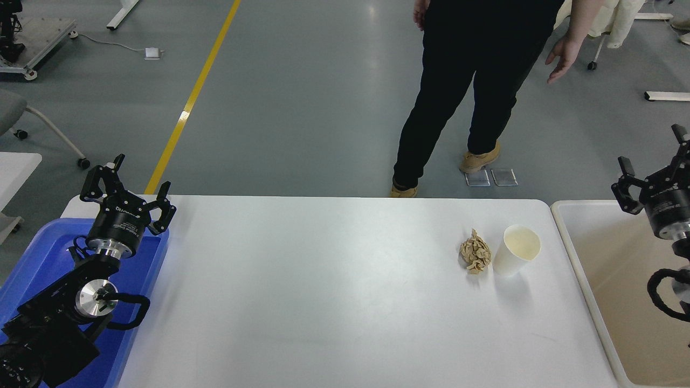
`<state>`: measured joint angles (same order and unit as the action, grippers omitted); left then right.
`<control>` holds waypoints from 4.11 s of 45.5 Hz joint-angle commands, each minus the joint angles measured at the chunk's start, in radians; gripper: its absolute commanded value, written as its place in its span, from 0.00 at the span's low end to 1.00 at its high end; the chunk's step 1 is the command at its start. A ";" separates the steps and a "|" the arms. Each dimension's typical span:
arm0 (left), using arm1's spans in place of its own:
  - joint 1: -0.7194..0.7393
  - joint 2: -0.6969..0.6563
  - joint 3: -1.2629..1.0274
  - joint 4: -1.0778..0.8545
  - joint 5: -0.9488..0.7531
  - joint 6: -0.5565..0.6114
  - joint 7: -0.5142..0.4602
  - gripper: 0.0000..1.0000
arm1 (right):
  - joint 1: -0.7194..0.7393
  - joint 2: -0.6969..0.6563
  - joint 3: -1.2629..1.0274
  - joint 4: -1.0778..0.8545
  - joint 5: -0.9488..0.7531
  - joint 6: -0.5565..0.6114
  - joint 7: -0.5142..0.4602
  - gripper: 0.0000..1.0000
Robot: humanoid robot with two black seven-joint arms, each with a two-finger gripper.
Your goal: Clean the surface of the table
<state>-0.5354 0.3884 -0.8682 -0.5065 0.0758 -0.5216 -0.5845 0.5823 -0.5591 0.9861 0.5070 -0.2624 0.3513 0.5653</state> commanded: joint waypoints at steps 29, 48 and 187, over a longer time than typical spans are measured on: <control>0.000 0.000 0.000 0.000 -0.001 0.000 0.000 1.00 | 0.712 -0.239 -1.276 0.097 -0.283 0.067 -0.113 1.00; 0.000 0.001 0.000 0.000 -0.001 0.000 0.000 1.00 | 0.794 -0.196 -1.288 0.409 -1.021 0.023 -0.111 1.00; 0.000 0.000 0.000 0.000 -0.001 -0.001 0.000 1.00 | 0.654 -0.341 -1.247 -0.252 -0.187 -0.034 0.008 0.00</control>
<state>-0.5354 0.3881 -0.8682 -0.5063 0.0762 -0.5214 -0.5844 1.3144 -0.8953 -0.2898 0.5243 -0.5995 0.2758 0.6023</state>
